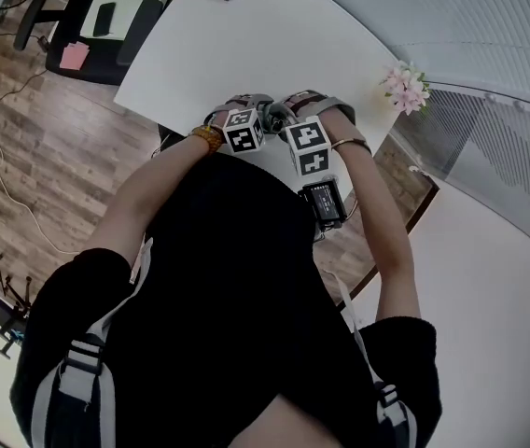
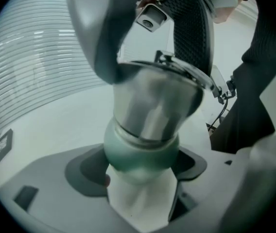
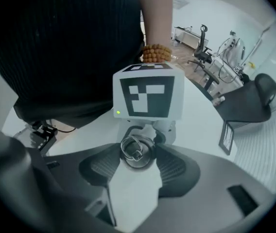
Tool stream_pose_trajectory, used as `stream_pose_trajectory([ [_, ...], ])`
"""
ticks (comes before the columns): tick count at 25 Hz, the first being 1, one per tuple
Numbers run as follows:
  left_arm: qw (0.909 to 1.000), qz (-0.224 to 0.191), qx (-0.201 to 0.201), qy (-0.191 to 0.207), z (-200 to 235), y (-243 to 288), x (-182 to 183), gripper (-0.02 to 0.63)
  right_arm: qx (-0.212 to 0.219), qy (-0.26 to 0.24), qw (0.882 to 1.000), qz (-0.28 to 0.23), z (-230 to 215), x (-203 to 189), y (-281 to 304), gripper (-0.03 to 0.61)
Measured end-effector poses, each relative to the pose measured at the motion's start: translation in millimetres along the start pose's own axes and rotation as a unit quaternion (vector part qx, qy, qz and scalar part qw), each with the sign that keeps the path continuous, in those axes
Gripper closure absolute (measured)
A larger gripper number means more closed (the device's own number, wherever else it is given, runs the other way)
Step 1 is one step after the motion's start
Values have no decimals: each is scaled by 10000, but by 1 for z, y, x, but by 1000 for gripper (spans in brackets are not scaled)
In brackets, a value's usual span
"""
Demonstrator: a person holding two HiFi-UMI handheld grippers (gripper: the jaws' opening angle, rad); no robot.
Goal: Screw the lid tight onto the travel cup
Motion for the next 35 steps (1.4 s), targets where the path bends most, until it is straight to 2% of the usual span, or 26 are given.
stream_pose_trajectory([
  [1,10000,8,-13,15,0,0,0,232,-60,82,9999,-29,1,0,0,341],
  [2,10000,17,-23,28,1,0,0,232,-80,424,9990,-144,2,-1,0,314],
  [3,10000,22,-29,37,1,0,0,232,-80,947,9949,-337,1,-5,-2,246],
  [4,10000,21,-31,40,1,1,0,232,-111,1548,9861,-588,1,-9,-6,231],
  [5,10000,11,-28,41,1,1,0,232,-217,2147,9726,-864,1,-13,-11,225],
  [7,10000,-25,-10,44,1,1,-1,232,-586,3188,9374,-1276,2,-17,-18,227],
  [9,10000,-41,0,50,1,0,-2,232,-874,3920,9057,-1359,6,-16,-17,227],
  [11,10000,-30,-4,51,1,-1,-3,232,-949,4463,8807,-1270,10,-13,-11,233],
  [14,10000,-12,-15,50,0,0,-2,232,-840,5103,8473,-1209,12,-13,-3,302],
  [16,10000,5,-21,54,1,0,-2,232,-738,5300,8366,-1173,11,-15,0,310],
  [18,10000,25,-23,55,1,0,-2,232,-662,5258,8411,-1078,8,-14,1,314],
  [22,10000,55,-29,57,1,0,0,232,-546,4732,8759,-774,3,-8,-1,314],
  [24,9999,67,-27,70,1,-1,0,232,-463,4218,9034,-621,0,-4,-1,322],
  [27,9999,82,-23,79,1,-1,-1,232,-383,2966,9533,-419,1,1,0,324],
  [29,9999,101,-34,70,0,-1,-1,232,-413,2166,9747,-375,6,4,0,325],
  [31,9999,119,-36,66,-1,-1,0,232,-590,1736,9821,-428,10,5,-1,327],
  [32,9999,129,-35,68,-1,0,0,232,-721,1764,9804,-508,12,5,-3,326],
  [33,9999,137,-35,72,0,0,1,232,-854,1983,9743,-642,13,3,-4,316],
  [34,9999,143,-34,78,0,0,1,232,-960,2386,9628,-833,13,-1,-7,299],
  [35,9999,145,-30,82,1,0,1,232,-1021,2921,9450,-1055,13,-5,-9,291],
])
Point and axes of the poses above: the fingertips, and each gripper's own axes: y forward along the fingers, z to its left, x out of its top, the point moved 10 cm from there along -y, backward along the fingers, and after that the axes turned 6 degrees about z, right-handed, at the moved point
